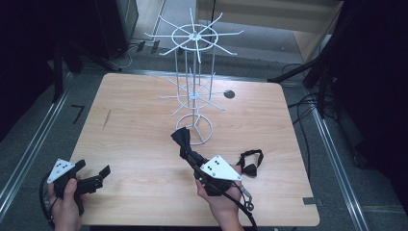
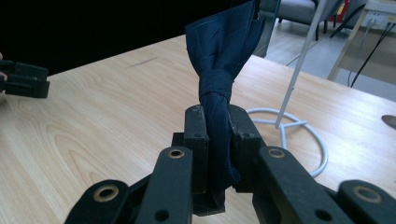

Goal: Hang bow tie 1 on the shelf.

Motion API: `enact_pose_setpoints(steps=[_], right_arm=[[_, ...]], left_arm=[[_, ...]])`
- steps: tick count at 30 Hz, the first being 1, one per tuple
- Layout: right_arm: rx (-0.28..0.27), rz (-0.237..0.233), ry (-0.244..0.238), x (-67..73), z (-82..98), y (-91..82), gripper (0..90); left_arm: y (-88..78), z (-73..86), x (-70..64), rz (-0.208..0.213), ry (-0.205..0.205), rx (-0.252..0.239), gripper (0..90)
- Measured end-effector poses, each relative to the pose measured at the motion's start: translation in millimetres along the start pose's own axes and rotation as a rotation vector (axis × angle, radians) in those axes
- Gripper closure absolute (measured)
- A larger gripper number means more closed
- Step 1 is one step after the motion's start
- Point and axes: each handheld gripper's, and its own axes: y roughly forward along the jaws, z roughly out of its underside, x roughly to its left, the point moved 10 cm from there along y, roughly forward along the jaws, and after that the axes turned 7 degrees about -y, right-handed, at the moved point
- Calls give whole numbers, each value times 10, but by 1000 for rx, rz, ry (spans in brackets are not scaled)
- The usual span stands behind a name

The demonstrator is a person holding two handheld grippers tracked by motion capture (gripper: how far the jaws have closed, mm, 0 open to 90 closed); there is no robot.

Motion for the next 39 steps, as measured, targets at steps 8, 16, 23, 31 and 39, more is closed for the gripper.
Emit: enact_pose_setpoints(steps=[8, 16, 23, 31, 39], right_arm=[[-21, 14, -11, -62, -137, -53, 812], [-39, 24, -27, -121, -272, -82, 813], [-60, 36, -29, -183, -414, -115, 813], [-80, 46, -38, -240, -525, -154, 813], [-90, 59, -55, -331, -649, -207, 813]], left_arm=[[-1, 0, 1, 0, 0, 1, 0], [-2, -1, 2, 0, -1, -2, 0], [-3, 0, 3, -1, 1, 0, 0], [-3, 0, 3, 0, 0, 0, 0], [-2, 1, 1, 0, 1, 1, 0]])
